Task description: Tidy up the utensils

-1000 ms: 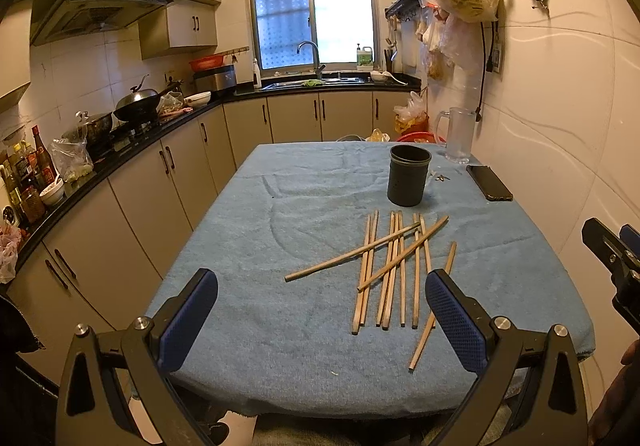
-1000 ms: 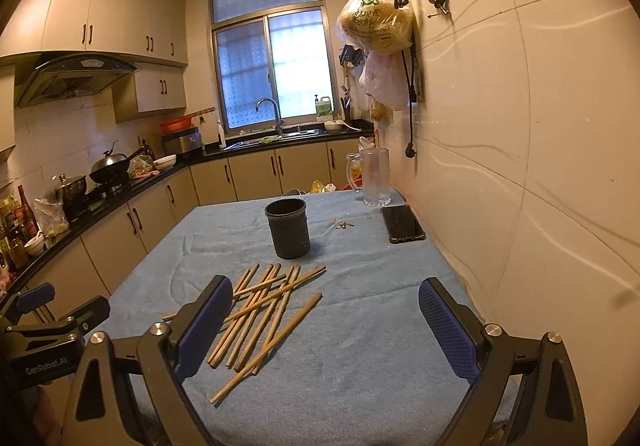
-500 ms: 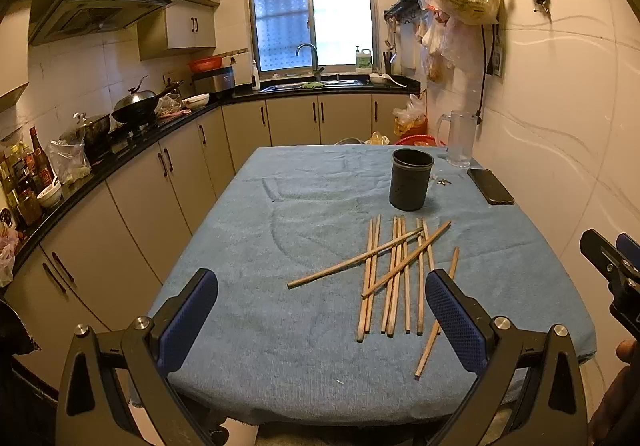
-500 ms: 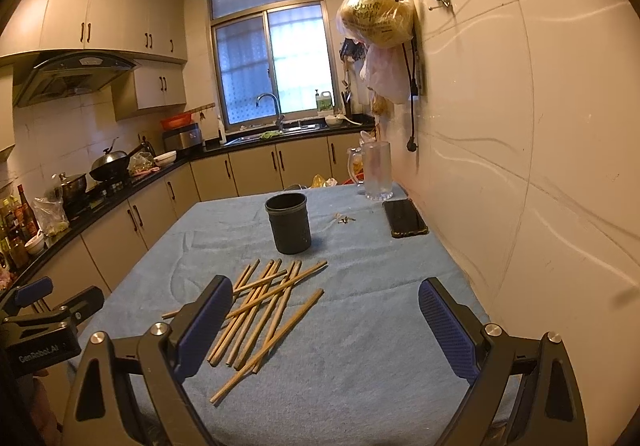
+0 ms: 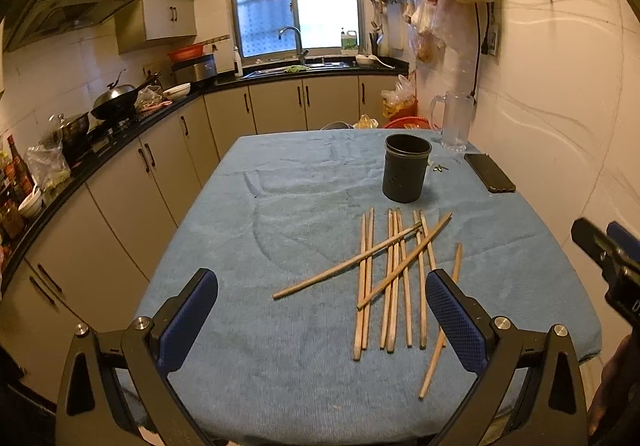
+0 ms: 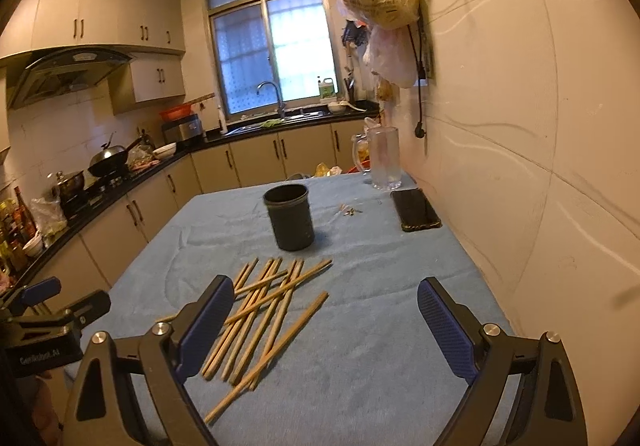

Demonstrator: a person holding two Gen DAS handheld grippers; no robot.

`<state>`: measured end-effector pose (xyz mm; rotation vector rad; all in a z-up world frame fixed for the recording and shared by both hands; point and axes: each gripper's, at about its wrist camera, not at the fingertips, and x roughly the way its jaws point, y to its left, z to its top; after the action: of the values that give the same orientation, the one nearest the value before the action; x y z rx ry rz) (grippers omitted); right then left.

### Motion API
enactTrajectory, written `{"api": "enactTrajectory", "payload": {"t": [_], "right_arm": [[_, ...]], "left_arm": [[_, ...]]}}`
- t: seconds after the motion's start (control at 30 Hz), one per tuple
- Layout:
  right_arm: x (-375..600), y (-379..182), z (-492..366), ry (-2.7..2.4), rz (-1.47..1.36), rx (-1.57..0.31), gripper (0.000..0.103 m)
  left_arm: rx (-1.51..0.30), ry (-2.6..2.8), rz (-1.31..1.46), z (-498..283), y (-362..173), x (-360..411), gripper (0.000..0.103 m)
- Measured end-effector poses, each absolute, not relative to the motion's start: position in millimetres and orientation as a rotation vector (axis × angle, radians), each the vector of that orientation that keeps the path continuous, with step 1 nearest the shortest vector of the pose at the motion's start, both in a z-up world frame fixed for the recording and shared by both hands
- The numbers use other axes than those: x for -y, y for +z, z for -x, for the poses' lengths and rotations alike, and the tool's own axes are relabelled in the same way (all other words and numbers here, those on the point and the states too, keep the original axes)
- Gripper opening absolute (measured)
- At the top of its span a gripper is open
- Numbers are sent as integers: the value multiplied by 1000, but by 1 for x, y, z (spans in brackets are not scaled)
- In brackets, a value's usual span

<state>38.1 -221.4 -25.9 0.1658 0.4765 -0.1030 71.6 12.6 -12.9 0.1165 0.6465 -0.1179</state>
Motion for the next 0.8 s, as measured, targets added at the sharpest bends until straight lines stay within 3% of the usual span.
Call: {"api": "enactTrajectory", "payload": {"t": [0.23,0.8], "right_arm": [[234,-32,-81,-102,-201,-552,94],[245,-66,-161,-47,-287,-682,76]], "left_arm": [[-667,-177,-155,-107,-16,1,103],[-789,-405,-203,-188,-50,31,101]]}}
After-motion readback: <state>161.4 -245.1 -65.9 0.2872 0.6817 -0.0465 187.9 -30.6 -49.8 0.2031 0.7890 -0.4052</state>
